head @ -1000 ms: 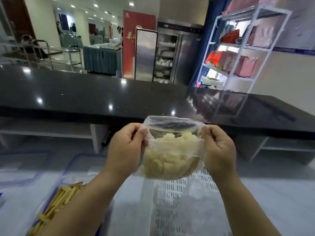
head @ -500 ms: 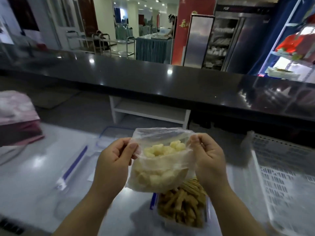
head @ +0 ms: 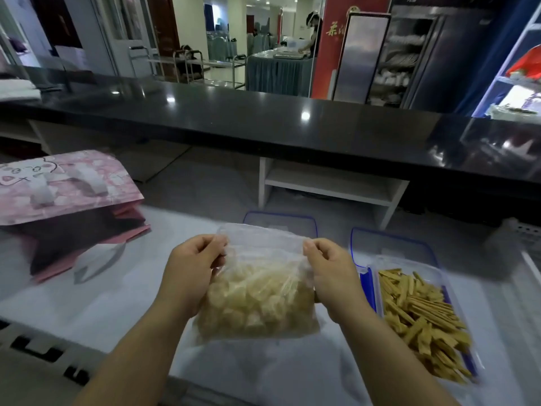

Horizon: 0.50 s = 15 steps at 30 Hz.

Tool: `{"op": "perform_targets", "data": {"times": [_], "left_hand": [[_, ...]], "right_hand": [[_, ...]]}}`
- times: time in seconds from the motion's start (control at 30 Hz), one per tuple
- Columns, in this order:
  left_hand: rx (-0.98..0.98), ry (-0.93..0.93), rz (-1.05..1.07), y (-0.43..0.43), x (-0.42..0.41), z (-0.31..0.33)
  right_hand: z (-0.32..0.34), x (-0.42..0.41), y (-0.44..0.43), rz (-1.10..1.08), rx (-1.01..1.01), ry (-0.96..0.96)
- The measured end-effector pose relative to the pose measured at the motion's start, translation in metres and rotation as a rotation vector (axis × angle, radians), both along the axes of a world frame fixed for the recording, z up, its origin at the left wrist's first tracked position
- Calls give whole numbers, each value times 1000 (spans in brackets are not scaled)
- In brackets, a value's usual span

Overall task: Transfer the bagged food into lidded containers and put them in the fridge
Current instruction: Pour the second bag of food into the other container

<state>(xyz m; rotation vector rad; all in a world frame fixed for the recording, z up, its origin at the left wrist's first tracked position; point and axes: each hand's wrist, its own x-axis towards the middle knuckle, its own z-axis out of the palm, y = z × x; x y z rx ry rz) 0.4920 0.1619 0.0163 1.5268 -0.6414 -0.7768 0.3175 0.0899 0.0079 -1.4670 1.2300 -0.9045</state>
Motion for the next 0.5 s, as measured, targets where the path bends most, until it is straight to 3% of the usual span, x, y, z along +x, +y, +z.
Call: {"op": "perform_targets", "data": {"times": [0.13, 0.3, 0.5], "left_hand": [[138, -7, -93, -25, 19, -9], [312, -156, -164, -45, 25, -22], [373, -213, -217, -47, 33, -27]], "right_hand": [[-3, 15, -17, -31, 116, 136], [-14, 26, -29, 32, 160, 266], [-17, 28, -23, 74, 165, 245]]}}
